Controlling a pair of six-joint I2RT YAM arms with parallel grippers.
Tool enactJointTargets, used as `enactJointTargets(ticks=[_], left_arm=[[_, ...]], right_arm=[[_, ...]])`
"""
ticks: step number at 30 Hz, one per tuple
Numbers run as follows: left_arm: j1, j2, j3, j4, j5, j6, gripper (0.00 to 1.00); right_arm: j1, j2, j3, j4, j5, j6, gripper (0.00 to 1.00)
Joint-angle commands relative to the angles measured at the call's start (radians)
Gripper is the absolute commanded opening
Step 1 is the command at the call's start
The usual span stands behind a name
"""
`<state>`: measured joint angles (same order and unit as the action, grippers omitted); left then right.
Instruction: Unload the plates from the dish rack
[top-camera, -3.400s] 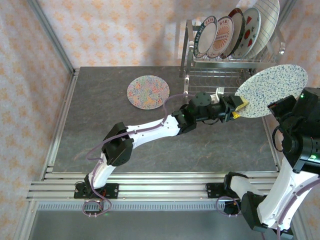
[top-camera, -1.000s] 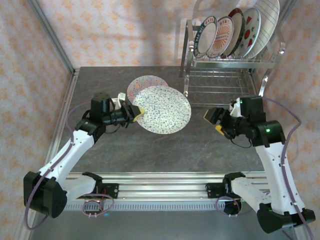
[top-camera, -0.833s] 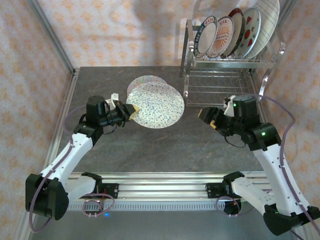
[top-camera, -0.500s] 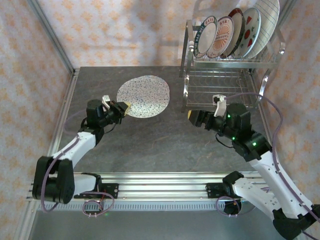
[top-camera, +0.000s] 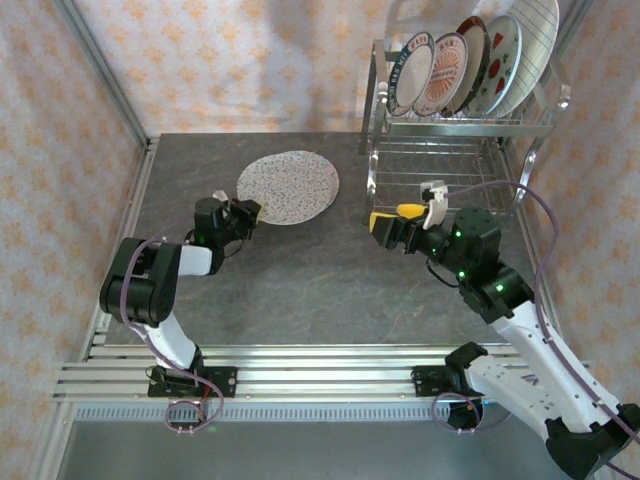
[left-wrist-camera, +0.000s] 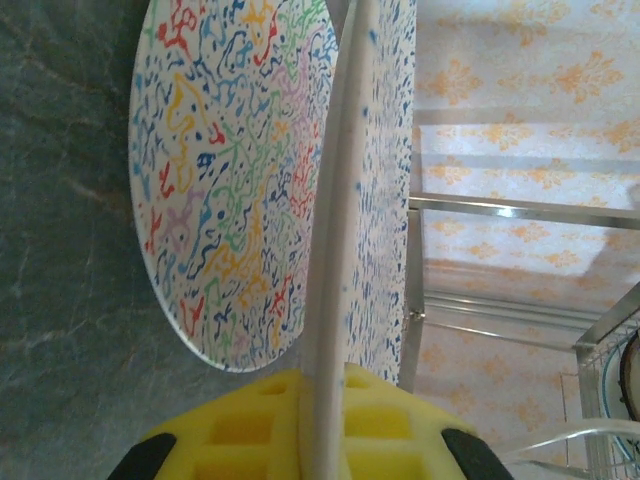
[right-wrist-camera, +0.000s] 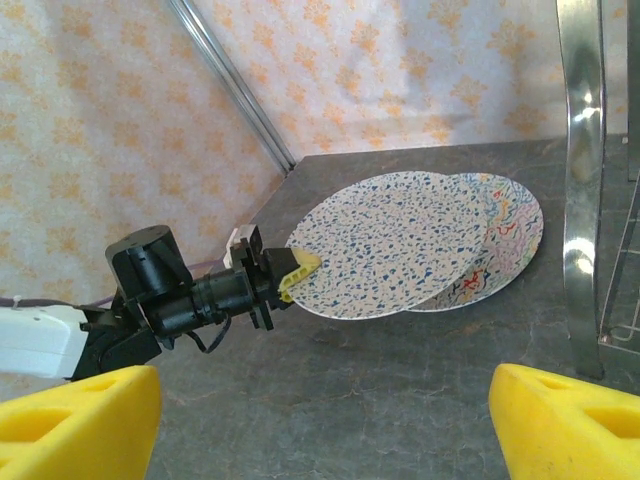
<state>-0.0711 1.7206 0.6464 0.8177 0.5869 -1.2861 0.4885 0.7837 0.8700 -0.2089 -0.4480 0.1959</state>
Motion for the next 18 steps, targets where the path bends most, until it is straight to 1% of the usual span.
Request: enactJointTargets(ticks=[1,12,18], left_arm=[[0.001,0.026,0.061,0.180,-0.004,-0.001,0.00],[0.000,0.134,0.129,0.192,0.011,0.013,0.00],[-0.006,0.176,0.170,0.161,0.009,0.026,0.00]], right_arm=[[0.008,0.003,-0.004,0.048,0.012,-0.024,0.85],[0.007,0.014,-0.006,0.076,0.014,-0.012,0.85],[0.007,0.017,0.003,0.062,0.026,-0.012,0.85]])
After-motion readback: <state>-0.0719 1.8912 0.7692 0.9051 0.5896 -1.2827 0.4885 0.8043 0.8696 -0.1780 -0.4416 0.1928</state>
